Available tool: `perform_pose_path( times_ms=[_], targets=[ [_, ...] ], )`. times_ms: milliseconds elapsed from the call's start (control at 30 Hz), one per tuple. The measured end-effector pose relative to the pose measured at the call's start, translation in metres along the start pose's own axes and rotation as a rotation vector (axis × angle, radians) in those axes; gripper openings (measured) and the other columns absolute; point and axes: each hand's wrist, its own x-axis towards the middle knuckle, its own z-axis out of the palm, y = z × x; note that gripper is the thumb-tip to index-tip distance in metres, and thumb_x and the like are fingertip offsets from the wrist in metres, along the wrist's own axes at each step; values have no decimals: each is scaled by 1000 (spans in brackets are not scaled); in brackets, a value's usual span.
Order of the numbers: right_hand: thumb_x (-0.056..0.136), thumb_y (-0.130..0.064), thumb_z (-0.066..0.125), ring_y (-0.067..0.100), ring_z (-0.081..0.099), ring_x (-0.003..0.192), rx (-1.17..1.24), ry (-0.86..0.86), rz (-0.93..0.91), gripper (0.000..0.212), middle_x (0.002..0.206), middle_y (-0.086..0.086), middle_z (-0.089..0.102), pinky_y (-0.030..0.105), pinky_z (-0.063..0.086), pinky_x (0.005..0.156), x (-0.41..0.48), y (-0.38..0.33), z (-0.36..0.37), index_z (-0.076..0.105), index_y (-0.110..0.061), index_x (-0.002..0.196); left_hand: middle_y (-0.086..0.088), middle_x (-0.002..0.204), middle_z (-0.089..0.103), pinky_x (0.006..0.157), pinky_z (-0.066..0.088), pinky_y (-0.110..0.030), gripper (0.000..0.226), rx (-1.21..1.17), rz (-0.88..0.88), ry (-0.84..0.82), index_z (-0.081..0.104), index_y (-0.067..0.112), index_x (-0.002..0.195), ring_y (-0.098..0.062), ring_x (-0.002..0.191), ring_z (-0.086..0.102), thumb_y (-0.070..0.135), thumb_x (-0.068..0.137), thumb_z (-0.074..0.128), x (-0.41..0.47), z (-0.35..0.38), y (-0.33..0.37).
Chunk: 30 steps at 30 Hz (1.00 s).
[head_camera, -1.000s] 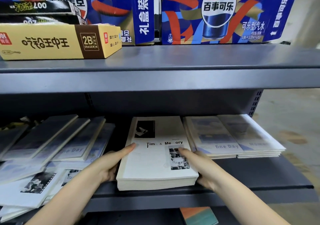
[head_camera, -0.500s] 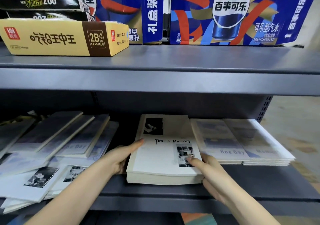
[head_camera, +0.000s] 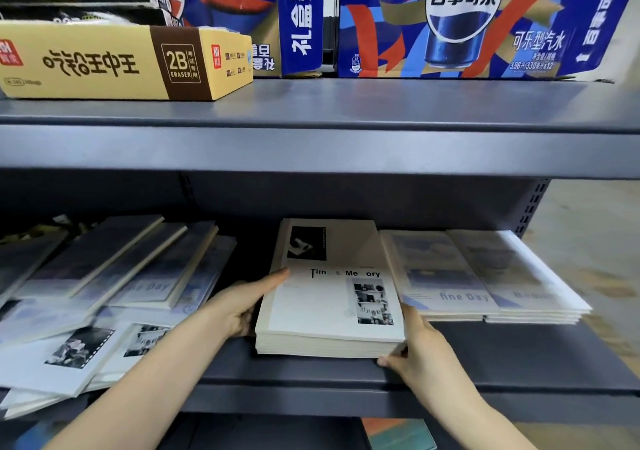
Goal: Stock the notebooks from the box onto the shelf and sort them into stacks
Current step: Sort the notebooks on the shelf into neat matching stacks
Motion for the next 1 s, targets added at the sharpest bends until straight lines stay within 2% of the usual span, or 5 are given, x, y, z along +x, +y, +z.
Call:
perform_pose_path(
  times_ms=[133,233,500,867,1000],
  targets=[
    [78,-20,75,6,54,74,23,86,45,44,78,-7,59,20,45,66,3,-2,3,41,-22,105,-12,91,70,76,54,-38,39,28,6,-3,65,9,96,-26,82,66,41,75,73,-4,2,3],
    [79,-25,74,9,54,73,12,105,28,41,77,-7,57,18,39,58,3,-5,6,37,-20,95,-10,94,71,78,53,-37,43,14,48,7,66,11,100,-25,87,66,47,75,70,-7,1,3],
    [79,-32,73,7,58,78,62,77,11,38,84,-8,60,19,46,69,1,1,6,42,-23,99,-3,112,69,106,39,-44,71,106,220,-20,61,17,120,-21,112,60,67,70,58,-17,-1,-23],
    [81,-33,69,10,61,89,74,110,8,45,99,-4,61,18,47,75,-6,7,13,43,-21,117,-7,111,69,106,39,-44,65,110,261,-43,56,10,126,-23,108,62,56,80,61,-6,0,-27],
    [84,-35,66,11,61,89,44,148,15,39,93,-6,60,19,46,73,-7,5,14,44,-21,112,-4,105,68,97,43,-34,55,214,298,62,62,12,111,-21,100,61,60,85,51,-2,3,-27]
  ],
)
